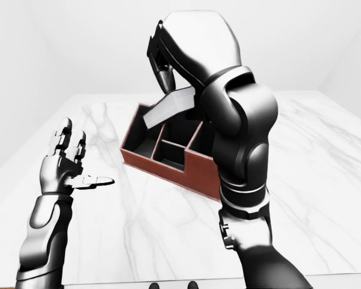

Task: Pick up the book and place it in the right compartment of the caddy.

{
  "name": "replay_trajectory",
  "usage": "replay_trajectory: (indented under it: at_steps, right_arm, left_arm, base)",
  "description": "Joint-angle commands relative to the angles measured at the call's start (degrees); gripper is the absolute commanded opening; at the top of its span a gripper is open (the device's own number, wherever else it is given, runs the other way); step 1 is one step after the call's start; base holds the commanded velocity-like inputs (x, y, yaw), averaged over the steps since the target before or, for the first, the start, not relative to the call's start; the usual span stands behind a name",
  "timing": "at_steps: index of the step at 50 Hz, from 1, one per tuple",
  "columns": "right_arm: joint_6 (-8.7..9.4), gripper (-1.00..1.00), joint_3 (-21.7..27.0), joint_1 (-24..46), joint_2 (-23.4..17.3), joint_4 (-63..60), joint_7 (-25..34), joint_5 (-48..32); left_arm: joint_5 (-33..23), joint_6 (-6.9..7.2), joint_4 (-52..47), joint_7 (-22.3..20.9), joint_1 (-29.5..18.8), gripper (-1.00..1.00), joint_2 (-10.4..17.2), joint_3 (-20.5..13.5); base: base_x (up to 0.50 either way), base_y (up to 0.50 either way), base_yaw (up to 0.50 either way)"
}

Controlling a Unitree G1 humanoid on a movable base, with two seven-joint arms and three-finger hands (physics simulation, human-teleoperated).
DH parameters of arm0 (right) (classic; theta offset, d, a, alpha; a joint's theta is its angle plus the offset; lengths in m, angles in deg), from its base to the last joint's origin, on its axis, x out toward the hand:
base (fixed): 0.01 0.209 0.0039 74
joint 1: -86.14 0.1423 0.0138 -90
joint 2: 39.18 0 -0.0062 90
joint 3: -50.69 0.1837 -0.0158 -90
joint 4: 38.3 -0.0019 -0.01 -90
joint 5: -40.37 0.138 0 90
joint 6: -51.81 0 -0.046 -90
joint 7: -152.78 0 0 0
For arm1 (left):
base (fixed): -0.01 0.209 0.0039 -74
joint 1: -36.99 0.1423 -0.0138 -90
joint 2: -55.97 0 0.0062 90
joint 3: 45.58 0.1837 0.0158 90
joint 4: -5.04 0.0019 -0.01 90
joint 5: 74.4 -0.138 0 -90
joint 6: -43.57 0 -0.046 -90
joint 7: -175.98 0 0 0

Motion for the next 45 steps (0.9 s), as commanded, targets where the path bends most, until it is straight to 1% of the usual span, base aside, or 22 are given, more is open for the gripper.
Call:
replay_trajectory:
  at_steps: [1,2,6,9,11,16,22,23,28,30,32,34,35,40,45]
  right_arm:
    - [0.00,-1.00,2.3,10.6,-5.9,13.4,0.0,0.5]
    - [0.00,-1.00,2.3,10.7,-5.9,13.5,0.0,0.5]
    - [0.00,-1.00,2.5,14.2,-7.3,20.4,0.0,-0.7]
    - [0.00,-1.00,2.1,15.8,-8.9,27.4,0.0,-1.9]
    - [0.00,-1.00,2.4,16.8,-9.0,30.8,0.0,-2.1]
    - [0.00,-1.00,2.0,19.2,-10.7,40.1,0.0,-3.6]
    - [0.00,-1.00,1.8,20.3,-10.6,47.2,0.0,-5.0]
    - [-0.42,-1.00,1.6,20.2,-10.7,48.3,0.0,-5.3]
    - [-1.03,-1.00,1.5,20.5,-10.7,51.7,0.0,-5.8]
    - [-1.84,-1.00,1.2,20.3,-10.9,54.4,0.0,-6.6]
    - [-1.94,-1.00,1.3,20.0,-10.6,56.0,0.0,-6.4]
    - [-3.00,-1.00,0.9,20.1,-10.8,60.3,0.0,-7.2]
    - [-3.26,-1.00,0.8,20.2,-10.8,61.5,0.0,-7.3]
    - [-3.91,-1.00,0.4,21.1,-10.3,67.4,0.0,-7.2]
    - [-4.75,-1.00,-0.2,22.9,-10.2,73.2,-3.8,-7.3]
  left_arm:
    - [0.0,0.00,-1.0,-0.2,0.3,1.00,-0.2,0.1]
    - [0.0,0.00,-1.0,-0.2,0.3,1.00,-0.2,0.1]
    - [-0.1,0.00,-1.3,-0.3,0.6,1.00,-0.2,0.1]
    - [-0.4,0.00,-2.0,-0.2,0.7,1.00,-0.4,0.4]
    - [-0.5,0.00,-2.2,-0.2,0.7,1.00,-0.5,0.6]
    - [-0.9,0.00,-2.2,-0.3,0.9,1.00,-0.8,1.1]
    - [-0.9,0.00,-2.3,-0.4,0.9,1.00,-0.9,1.1]
    - [-1.0,0.00,-2.4,-0.4,0.9,1.00,-0.9,1.1]
    - [-0.8,0.00,-2.3,-0.4,0.7,1.00,-0.8,0.9]
    - [-0.7,0.00,-2.6,-0.4,1.0,1.00,-1.0,1.0]
    - [-0.6,0.00,-2.6,-0.5,1.2,1.00,-1.1,1.1]
    - [-0.7,0.00,-1.7,-0.6,1.1,1.00,-1.1,1.2]
    - [-0.8,0.00,-1.5,-0.6,1.0,1.00,-1.1,1.2]
    - [-0.7,0.00,-1.4,-0.6,1.2,1.00,-1.0,1.1]
    - [-0.7,0.00,-1.0,-0.7,1.4,1.00,-1.0,1.0]
  base:
    - [0.00,0.00,0.00]
    - [0.00,0.00,0.00]
    - [0.00,0.00,0.00]
    - [0.00,0.00,0.00]
    - [0.00,0.00,0.00]
    - [0.00,0.00,0.00]
    - [0.00,0.00,0.00]
    - [0.00,0.00,0.00]
    - [0.00,0.00,0.00]
    - [0.00,0.00,0.00]
    - [0.00,0.00,0.00]
    - [0.00,0.00,0.00]
    - [0.00,0.00,0.00]
    - [0.00,0.00,0.00]
    - [0.00,0.00,0.00]
